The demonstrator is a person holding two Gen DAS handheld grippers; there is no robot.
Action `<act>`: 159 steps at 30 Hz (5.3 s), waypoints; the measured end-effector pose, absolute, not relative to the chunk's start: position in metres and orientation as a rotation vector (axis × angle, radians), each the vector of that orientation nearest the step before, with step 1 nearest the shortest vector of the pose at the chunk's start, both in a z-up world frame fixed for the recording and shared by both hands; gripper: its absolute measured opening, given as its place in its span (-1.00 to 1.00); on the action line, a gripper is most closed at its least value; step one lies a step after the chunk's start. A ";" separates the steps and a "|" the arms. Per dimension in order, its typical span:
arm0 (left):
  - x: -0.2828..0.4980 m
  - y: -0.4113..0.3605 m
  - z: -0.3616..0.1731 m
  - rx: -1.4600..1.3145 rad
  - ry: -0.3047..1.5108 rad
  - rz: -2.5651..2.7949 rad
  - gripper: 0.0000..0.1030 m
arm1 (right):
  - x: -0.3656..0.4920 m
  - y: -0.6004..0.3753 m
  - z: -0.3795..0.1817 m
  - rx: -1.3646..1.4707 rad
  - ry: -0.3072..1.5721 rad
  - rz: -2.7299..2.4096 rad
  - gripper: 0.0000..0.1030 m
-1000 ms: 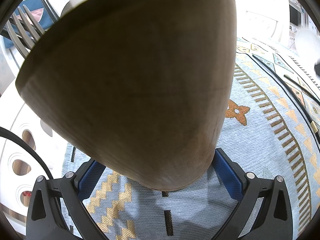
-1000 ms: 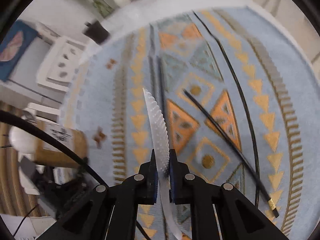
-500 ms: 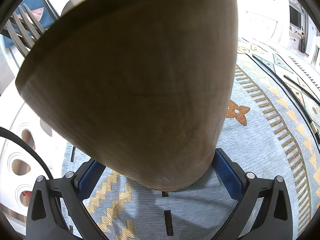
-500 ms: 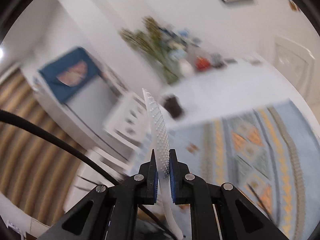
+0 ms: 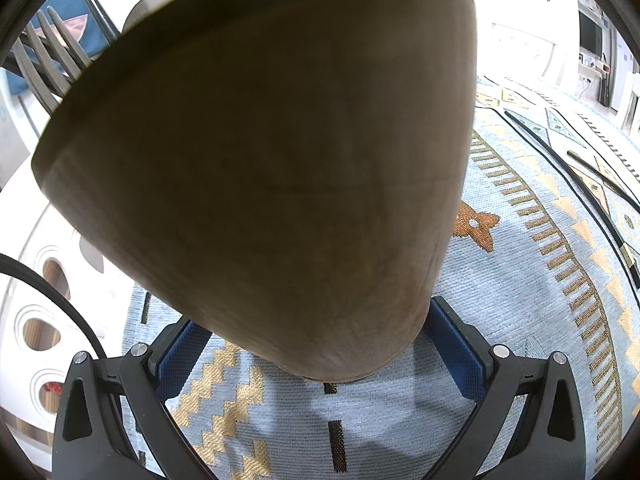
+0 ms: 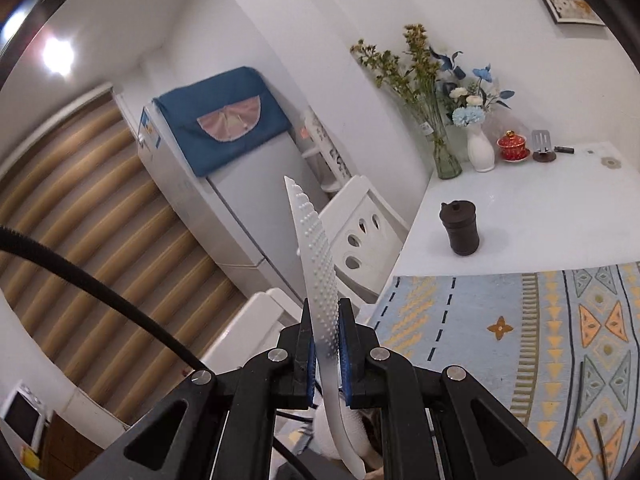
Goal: Organize utensils
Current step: 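Lift the white ceramic spoon with the right gripper over the wooden cup, then lower the spoon into the wooden cup and open the right gripper, then move the right gripper down to a black chopstick on the cloth, then close the right gripper on the black chopstick, then lift the black chopstick with the right gripper over the wooden cup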
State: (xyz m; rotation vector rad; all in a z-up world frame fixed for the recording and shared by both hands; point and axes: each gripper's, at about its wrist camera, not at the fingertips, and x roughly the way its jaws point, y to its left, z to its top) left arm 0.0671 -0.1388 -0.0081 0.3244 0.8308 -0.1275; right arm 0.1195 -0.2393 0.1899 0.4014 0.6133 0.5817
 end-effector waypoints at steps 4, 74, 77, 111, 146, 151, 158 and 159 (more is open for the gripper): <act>0.067 -0.138 -0.008 0.325 0.831 -0.128 1.00 | 0.134 -0.243 0.166 0.479 0.665 0.587 -0.82; 0.066 -0.140 -0.002 0.321 0.833 -0.130 1.00 | 0.043 -0.450 0.115 0.517 0.966 -0.075 0.29; 0.067 -0.136 0.000 0.316 0.836 -0.134 1.00 | 0.059 -0.442 0.082 0.500 1.058 -0.070 0.18; 0.074 -0.121 0.008 0.302 0.845 -0.143 1.00 | 0.110 -0.358 -0.010 0.135 1.403 -0.090 -0.88; 0.075 -0.124 0.000 0.302 0.847 -0.144 1.00 | 0.086 -0.368 0.050 0.414 1.052 0.210 -0.89; 0.075 -0.119 -0.007 0.302 0.847 -0.144 1.00 | 0.068 -0.373 0.082 0.404 0.947 0.209 -0.89; 0.075 -0.118 -0.007 0.302 0.848 -0.144 1.00 | 0.061 -0.373 0.128 0.458 0.823 0.271 -0.89; 0.075 -0.119 -0.007 0.302 0.848 -0.144 1.00 | 0.060 -0.372 0.135 0.474 0.804 0.293 -0.89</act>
